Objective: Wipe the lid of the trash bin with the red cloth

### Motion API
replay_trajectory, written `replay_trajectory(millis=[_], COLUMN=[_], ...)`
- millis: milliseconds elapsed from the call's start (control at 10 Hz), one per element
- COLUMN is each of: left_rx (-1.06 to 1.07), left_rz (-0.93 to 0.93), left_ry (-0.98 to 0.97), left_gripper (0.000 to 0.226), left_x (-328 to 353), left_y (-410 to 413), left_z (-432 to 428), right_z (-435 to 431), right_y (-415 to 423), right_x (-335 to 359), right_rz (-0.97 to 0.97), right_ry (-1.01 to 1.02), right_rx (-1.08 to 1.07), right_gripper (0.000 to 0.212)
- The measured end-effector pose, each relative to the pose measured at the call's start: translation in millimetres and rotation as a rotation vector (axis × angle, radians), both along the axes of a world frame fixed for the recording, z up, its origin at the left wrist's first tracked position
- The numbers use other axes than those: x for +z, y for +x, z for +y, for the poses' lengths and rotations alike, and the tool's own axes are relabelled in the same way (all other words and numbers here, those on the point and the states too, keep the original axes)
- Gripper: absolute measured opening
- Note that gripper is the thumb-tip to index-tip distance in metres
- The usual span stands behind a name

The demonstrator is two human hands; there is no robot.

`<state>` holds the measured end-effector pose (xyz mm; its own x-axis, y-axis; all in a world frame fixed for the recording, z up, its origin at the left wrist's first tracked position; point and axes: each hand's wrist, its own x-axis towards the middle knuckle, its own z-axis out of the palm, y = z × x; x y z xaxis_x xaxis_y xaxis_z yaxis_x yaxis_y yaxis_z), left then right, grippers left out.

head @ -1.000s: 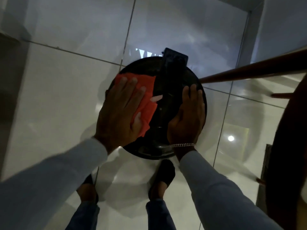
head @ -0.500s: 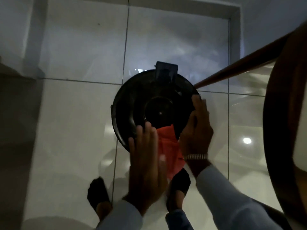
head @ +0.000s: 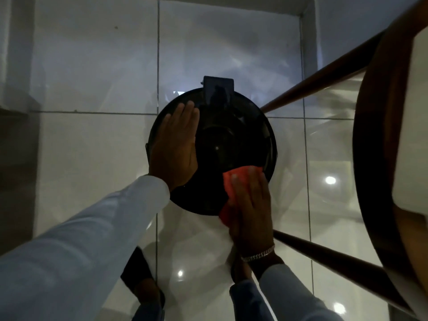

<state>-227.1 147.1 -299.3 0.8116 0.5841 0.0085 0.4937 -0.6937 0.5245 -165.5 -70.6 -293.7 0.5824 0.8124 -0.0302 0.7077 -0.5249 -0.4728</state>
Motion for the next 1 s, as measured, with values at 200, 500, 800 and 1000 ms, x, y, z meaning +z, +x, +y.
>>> replay_trajectory(millis=[200, 500, 800, 1000], left_rx=[0.01, 0.199, 0.381, 0.457], left_rz=[0.04, -0.283, -0.244, -0.227], left_ry=[-0.259, -1.406, -1.242, -0.934], left_gripper=[0.05, 0.052, 0.036, 0.046], left_x=[36, 269, 317, 318], left_y=[5, 48, 170, 170], left_z=[-14, -84, -145, -172], right_z=[24, 28, -42, -47], right_y=[18, 95, 200, 214], right_x=[72, 307, 315, 271], right_rz=[0.234, 0.851, 1.028, 0.581], right_ry=[0.134, 0.356, 0.343, 0.054], right_rx=[-0.262, -0.336, -0.801, -0.66], right_gripper=[0.038, 0.047, 0.06, 0.065])
